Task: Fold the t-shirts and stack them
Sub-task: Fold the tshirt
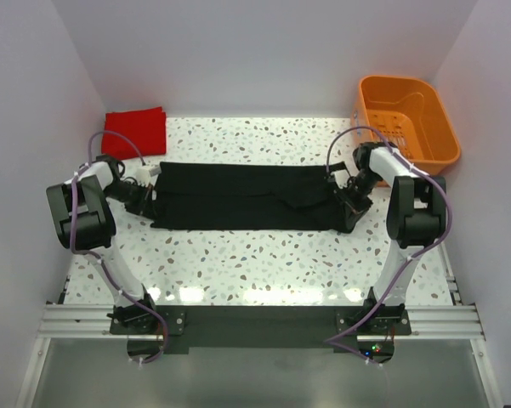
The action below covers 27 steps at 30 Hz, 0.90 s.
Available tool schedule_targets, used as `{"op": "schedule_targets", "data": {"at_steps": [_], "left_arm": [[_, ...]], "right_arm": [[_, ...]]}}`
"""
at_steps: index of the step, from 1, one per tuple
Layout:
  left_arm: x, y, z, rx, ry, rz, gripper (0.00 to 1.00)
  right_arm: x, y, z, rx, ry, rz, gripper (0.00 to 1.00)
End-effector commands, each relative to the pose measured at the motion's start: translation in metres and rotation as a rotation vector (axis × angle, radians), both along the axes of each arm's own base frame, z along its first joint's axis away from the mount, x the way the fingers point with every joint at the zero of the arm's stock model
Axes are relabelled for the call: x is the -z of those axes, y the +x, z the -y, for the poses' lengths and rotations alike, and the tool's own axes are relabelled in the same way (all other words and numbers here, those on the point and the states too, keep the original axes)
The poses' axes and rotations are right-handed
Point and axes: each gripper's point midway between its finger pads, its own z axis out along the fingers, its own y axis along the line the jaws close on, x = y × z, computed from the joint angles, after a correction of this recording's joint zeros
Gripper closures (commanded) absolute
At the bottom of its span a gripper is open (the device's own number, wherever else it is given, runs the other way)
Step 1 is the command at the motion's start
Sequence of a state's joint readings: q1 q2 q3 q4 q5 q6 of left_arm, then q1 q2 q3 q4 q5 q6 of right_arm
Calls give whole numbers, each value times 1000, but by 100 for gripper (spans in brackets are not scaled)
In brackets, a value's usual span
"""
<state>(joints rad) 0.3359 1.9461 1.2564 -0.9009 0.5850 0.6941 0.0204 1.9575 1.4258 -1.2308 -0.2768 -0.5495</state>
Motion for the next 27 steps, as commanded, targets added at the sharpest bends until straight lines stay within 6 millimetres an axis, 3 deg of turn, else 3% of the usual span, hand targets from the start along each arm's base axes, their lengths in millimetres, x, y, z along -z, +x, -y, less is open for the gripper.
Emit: {"op": "schedule_targets", "data": {"at_steps": [1, 9, 16, 21, 23, 24, 25, 26, 27], "left_arm": [[2, -5, -11, -2, 31, -45, 100], [-19, -5, -34, 41, 112, -15, 100], [-14, -8, -37, 50, 132, -21, 100], [-8, -8, -36, 47, 135, -15, 100], [-30, 3, -20, 82, 50, 92, 86], [-44, 8, -13, 102, 11, 156, 71], [-61, 15, -5, 129, -24, 227, 63], [-91, 23, 9, 173, -72, 352, 55], [-107, 31, 21, 212, -81, 420, 41]], "right_arm": [[-11, 12, 10, -1, -32, 41, 100], [-30, 17, 27, -50, -108, 90, 100], [1, -7, 22, -44, -110, 9, 100], [18, -10, 23, -20, -133, 4, 100], [15, -6, 19, 6, -120, 6, 100], [11, -5, 14, 18, -94, 10, 93], [2, -2, 10, 25, -73, 15, 87], [-8, 1, 8, 30, -60, 40, 80], [-21, 2, 2, 36, -29, 48, 70]]}}
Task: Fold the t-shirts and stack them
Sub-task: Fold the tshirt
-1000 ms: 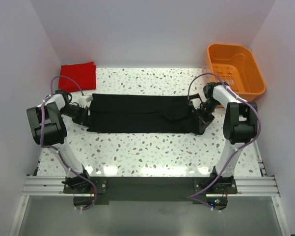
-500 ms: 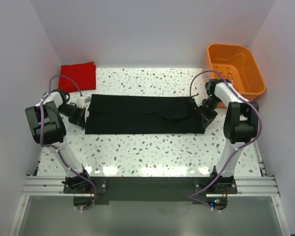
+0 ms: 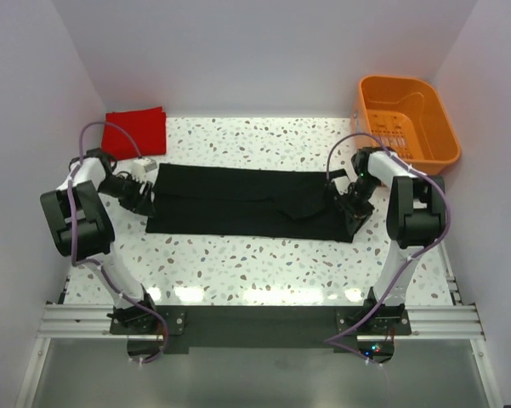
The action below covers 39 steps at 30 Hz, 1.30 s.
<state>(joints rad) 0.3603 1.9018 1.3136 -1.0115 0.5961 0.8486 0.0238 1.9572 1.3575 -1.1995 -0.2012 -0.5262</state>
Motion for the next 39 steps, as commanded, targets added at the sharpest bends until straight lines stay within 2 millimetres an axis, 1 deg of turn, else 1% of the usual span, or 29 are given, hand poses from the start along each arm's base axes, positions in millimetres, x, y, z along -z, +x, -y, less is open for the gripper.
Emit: {"op": "schedule_targets", "data": {"at_steps": [1, 2, 3, 4, 5, 6, 8, 9, 10, 11, 12, 14, 15, 17, 18, 19, 21, 22, 24, 25, 26, 28, 29, 32, 33, 34, 36, 38, 39], "left_arm": [[-95, 38, 41, 147, -111, 398, 38], [-115, 49, 52, 192, -93, 508, 36], [-124, 53, 67, 239, -93, 559, 35], [-125, 51, 101, 329, -106, 586, 34], [-138, 62, 118, 371, -95, 681, 34], [-141, 58, 157, 464, -126, 716, 34], [-147, 62, 199, 543, -154, 826, 34], [-142, 47, 236, 632, -195, 842, 34], [-148, 52, 257, 678, -204, 926, 34], [-145, 49, 274, 723, -207, 957, 34], [-139, 30, 305, 817, -238, 972, 34], [-131, 29, 335, 893, -234, 1045, 34], [-128, 16, 357, 952, -258, 1060, 34], [-120, 18, 380, 985, -254, 1102, 33], [-117, 6, 397, 1025, -273, 1106, 33], [-116, 9, 409, 1041, -276, 1156, 33], [-114, -3, 429, 1089, -293, 1182, 32], [-102, -5, 434, 1111, -293, 1167, 32], [-98, -11, 449, 1146, -298, 1174, 32], [-83, -13, 453, 1173, -290, 1149, 32], [-79, -13, 456, 1180, -281, 1148, 32], [-71, -12, 467, 1189, -273, 1158, 32], [-67, -12, 471, 1189, -260, 1161, 32], [-64, 4, 479, 1131, -219, 1184, 36], [-56, 8, 480, 1122, -202, 1174, 38], [-55, 13, 481, 1102, -186, 1177, 41], [-56, 30, 482, 1050, -134, 1194, 53], [-59, 41, 479, 992, -109, 1200, 71], [-66, 45, 479, 968, -111, 1217, 75]], "right_arm": [[-43, 16, -13, 38, 72, 98, 65], [-51, 17, -15, 39, 84, 116, 61], [-63, 18, -17, 44, 96, 151, 57], [-72, 23, -20, 48, 114, 186, 57], [-78, 27, -24, 64, 126, 207, 57], [-84, 32, -26, 79, 135, 237, 57], [-94, 50, -36, 133, 181, 285, 57], [-91, 56, -40, 153, 195, 277, 57], [-95, 67, -47, 196, 229, 288, 57], [-91, 72, -50, 210, 240, 277, 57], [-83, 79, -53, 226, 250, 255, 57], [-75, 84, -57, 257, 266, 224, 58], [-71, 89, -58, 263, 267, 225, 59], [-61, 94, -57, 283, 256, 219, 58], [-59, 98, -57, 286, 254, 227, 57], [-55, 100, -56, 297, 248, 222, 57], [-56, 104, -56, 299, 240, 231, 56], [-55, 106, -55, 296, 234, 236, 55], [-58, 105, -51, 291, 216, 246, 55], [-60, 105, -49, 279, 208, 251, 55], [-64, 103, -47, 270, 200, 261, 56], [-68, 95, -42, 242, 184, 260, 59], [-75, 91, -42, 230, 187, 277, 64], [-73, 60, -42, 205, 191, 210, 73], [-71, 53, -44, 205, 198, 190, 75], [-69, 47, -45, 208, 208, 173, 76], [-57, 32, -47, 225, 210, 135, 76], [-49, 27, -46, 231, 195, 121, 76], [-43, 26, -45, 237, 188, 109, 76]]}}
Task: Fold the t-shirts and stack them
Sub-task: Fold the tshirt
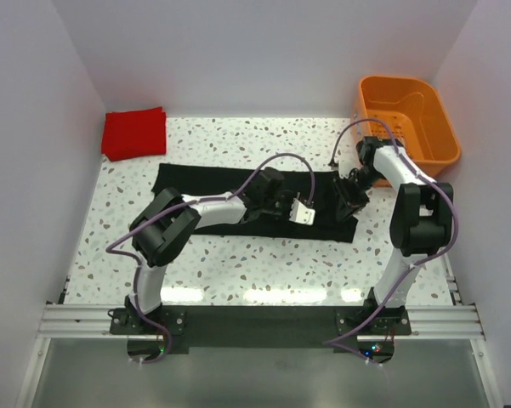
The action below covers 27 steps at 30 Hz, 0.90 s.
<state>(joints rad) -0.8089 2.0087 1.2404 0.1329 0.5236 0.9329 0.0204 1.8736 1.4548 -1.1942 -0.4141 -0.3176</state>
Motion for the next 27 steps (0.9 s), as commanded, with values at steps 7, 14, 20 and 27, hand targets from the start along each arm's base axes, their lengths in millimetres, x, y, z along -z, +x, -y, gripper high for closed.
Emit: {"op": "schedule_targets", "data": {"at_steps": [7, 14, 20, 27], "left_arm": [[-26, 72, -15, -317, -94, -62, 100], [-1, 113, -45, -537, -97, -333, 70], [13, 114, -61, -620, -91, -458, 64], [15, 104, -78, -658, -73, -545, 59]], "right_arm": [[6, 18, 8, 22, -57, 40, 74], [15, 28, 15, 23, -103, 35, 73], [21, 30, 21, 30, -137, 41, 72], [20, 24, 22, 9, -139, 36, 67]]}}
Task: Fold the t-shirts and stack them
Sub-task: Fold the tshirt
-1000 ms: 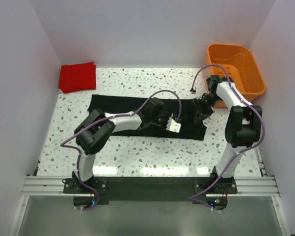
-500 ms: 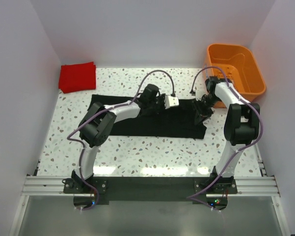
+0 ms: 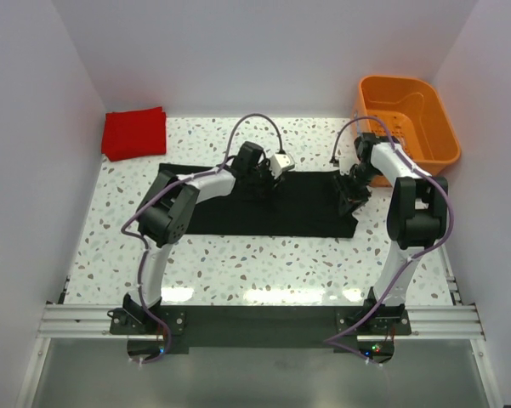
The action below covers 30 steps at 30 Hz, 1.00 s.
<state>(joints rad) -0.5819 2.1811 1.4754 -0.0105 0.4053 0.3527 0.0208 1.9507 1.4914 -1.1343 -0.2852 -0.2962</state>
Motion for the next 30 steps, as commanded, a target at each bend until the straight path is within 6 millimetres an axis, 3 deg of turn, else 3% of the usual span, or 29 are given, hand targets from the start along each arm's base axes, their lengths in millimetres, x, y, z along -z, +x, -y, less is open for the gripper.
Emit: {"op": "schedule_targets", "data": {"at_steps": [1, 5, 12, 15, 16, 18, 20, 23, 27, 28, 30], "left_arm": [[-22, 1, -8, -41, -60, -57, 57], [-51, 5, -4, -7, -153, -60, 52], [-63, -1, 7, 42, -192, -131, 50], [-68, -4, 4, 30, -187, -135, 50], [-65, -6, -1, 18, -181, -147, 50], [-68, -10, -7, -1, -177, -166, 50], [-64, -10, -22, -39, -161, -192, 50], [-66, -9, -58, -114, -122, -236, 51], [-47, -29, -126, -169, 14, -316, 53], [-37, -33, -153, -211, 37, -346, 53], [-39, -41, -184, -225, 70, -344, 53]], "right_arm": [[-5, 0, 1, -5, -4, 17, 65], [-9, -12, -7, -9, 45, -12, 59], [10, -14, -12, 8, 71, -42, 60], [23, -7, -6, 4, 32, -20, 66], [27, -5, 0, 4, -2, -16, 77], [37, 1, 6, 2, -40, -13, 87], [43, 4, 16, -1, -93, -10, 100], [51, 11, 24, -16, -142, 1, 100], [57, 25, 26, -89, -226, 56, 100], [57, 28, 22, -119, -247, 71, 100], [56, 40, 23, -157, -303, 114, 100]]}}
